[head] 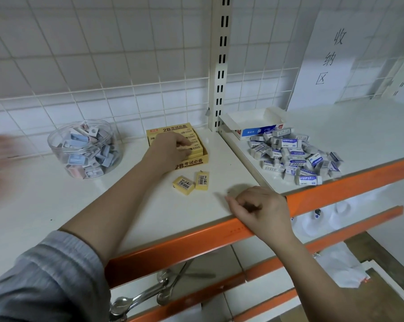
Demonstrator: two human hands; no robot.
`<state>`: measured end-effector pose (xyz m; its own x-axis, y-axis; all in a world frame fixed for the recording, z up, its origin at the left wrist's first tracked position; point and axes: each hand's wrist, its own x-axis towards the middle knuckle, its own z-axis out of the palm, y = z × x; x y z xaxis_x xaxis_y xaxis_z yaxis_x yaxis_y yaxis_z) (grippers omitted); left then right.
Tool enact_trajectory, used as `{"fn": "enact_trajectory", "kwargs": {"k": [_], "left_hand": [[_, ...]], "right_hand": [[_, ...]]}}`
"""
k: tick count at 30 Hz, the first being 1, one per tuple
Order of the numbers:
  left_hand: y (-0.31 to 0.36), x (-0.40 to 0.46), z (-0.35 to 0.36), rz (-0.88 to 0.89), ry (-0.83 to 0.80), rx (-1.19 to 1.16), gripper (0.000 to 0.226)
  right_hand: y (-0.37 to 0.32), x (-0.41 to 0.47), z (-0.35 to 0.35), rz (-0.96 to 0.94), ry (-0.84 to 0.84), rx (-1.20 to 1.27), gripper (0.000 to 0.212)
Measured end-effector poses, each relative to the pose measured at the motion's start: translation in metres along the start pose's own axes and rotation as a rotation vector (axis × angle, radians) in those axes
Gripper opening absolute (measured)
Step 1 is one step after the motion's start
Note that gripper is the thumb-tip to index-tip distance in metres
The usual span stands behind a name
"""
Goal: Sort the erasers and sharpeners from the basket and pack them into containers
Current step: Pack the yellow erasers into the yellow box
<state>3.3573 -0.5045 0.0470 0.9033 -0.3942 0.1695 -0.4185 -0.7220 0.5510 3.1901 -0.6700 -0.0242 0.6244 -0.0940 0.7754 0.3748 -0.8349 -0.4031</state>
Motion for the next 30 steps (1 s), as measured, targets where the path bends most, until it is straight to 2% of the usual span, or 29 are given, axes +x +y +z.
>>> {"fn": "enact_trajectory", "kwargs": {"k": [3, 6, 11, 13, 16, 18, 24, 27, 30], "left_hand": [[0.002, -0.014, -0.012, 0.047, 0.002, 0.000, 0.018], [0.005, -0.036, -0.026, 0.092, -0.081, 0.025, 0.016], [-0.005, -0.065, -0.026, 0.120, -0.304, 0.164, 0.032], [-0.011, -0.069, -0.018, 0.105, -0.346, 0.140, 0.039], [-0.014, -0.071, -0.012, 0.081, -0.272, 0.074, 0.037], [-0.015, -0.070, -0.009, 0.104, -0.207, 0.144, 0.030], [-0.010, -0.081, -0.013, 0.100, -0.175, 0.167, 0.012], [-0.016, -0.096, -0.022, 0.053, -0.114, 0.066, 0.008], [-0.021, -0.115, -0.032, 0.012, -0.035, -0.036, 0.016]], "right_hand": [[0.000, 0.000, 0.000, -0.006, 0.007, 0.010, 0.052], [0.001, 0.000, 0.001, -0.007, 0.010, 0.000, 0.046], [-0.001, 0.001, -0.001, 0.017, -0.017, -0.008, 0.045], [-0.001, 0.002, -0.002, 0.024, -0.035, 0.000, 0.044], [-0.002, 0.002, -0.003, 0.043, -0.067, 0.003, 0.044], [-0.004, 0.003, -0.004, 0.062, -0.090, 0.000, 0.044], [-0.008, 0.008, -0.009, 0.046, -0.153, 0.004, 0.043], [-0.014, 0.017, -0.010, 0.084, -0.190, -0.013, 0.039], [-0.022, 0.044, -0.009, 0.186, -0.394, -0.022, 0.022]]}}
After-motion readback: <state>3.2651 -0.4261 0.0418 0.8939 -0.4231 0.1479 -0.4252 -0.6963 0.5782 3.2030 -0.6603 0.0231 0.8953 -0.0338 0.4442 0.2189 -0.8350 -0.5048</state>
